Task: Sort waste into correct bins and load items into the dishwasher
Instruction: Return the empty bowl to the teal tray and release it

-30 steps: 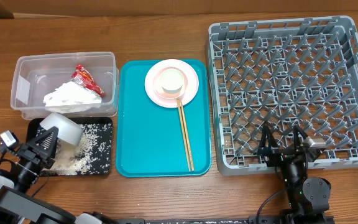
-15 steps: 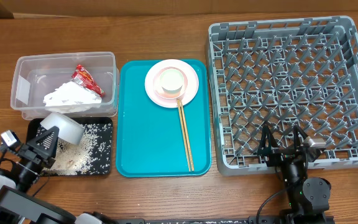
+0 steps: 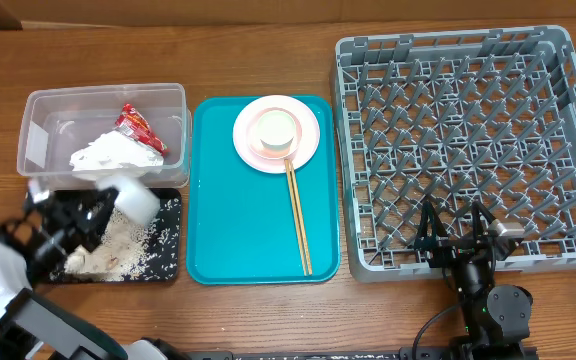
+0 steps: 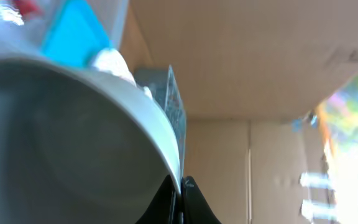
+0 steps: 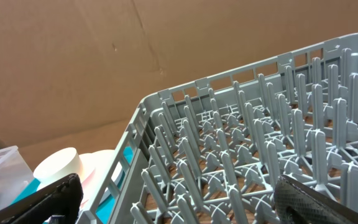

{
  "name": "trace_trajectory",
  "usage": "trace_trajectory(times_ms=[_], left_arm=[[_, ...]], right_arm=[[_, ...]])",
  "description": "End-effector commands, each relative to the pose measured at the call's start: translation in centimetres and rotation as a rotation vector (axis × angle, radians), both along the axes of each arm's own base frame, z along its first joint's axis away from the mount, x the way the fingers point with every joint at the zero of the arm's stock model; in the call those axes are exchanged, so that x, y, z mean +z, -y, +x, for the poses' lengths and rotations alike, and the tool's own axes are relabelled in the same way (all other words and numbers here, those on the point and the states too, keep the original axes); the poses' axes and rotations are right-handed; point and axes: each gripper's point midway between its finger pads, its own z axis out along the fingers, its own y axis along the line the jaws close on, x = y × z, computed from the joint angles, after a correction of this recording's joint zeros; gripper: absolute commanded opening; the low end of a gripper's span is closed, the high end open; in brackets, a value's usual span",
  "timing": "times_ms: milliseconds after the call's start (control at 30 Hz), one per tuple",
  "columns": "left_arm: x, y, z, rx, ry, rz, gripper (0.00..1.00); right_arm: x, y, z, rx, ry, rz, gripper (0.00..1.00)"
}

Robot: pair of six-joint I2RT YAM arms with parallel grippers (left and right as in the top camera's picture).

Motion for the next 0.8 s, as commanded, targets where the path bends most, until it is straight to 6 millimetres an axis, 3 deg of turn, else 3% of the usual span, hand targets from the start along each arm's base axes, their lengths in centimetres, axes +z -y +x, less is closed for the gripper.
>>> trace_trajectory(times_ms=[0, 67, 100, 267, 433, 500, 767], left_arm=[[3.0, 2.8, 1.4, -0.149, -0.019, 0.203, 0.04], [2.9, 4.5, 1.7, -0.227, -0.120, 0.328, 0.04], [2.1, 6.1, 1.9, -0.292, -0.232, 0.475, 0.04], [-1.5, 10.4, 1.3, -0.405, -0.458, 0.818, 0.04], [-4.8, 15.6, -0.1, -0.538, -0.542, 1.121, 0.04], [-5.9, 16.7, -0.5, -0.545, -0.573, 1.226, 0.04], [-11.1, 21.8, -1.8, -0.690, -0.621, 1.390, 0.04]], right_arm=[[-0.1, -0.1, 0.0, 0.006, 0.006, -0.002, 1.00], [-0.1, -0.1, 0.0, 0.006, 0.006, -0.002, 1.00], [-0.1, -0.1, 0.0, 0.006, 0.006, -0.002, 1.00], [-0.1, -0.1, 0.0, 0.005, 0.006, -0.002, 1.00], [-0.1, -0.1, 0.0, 0.006, 0.006, -0.002, 1.00], [-0.1, -0.1, 0.0, 0.006, 0.006, -0.002, 0.99], [-0.1, -0.1, 0.0, 0.006, 0.006, -0.002, 1.00]])
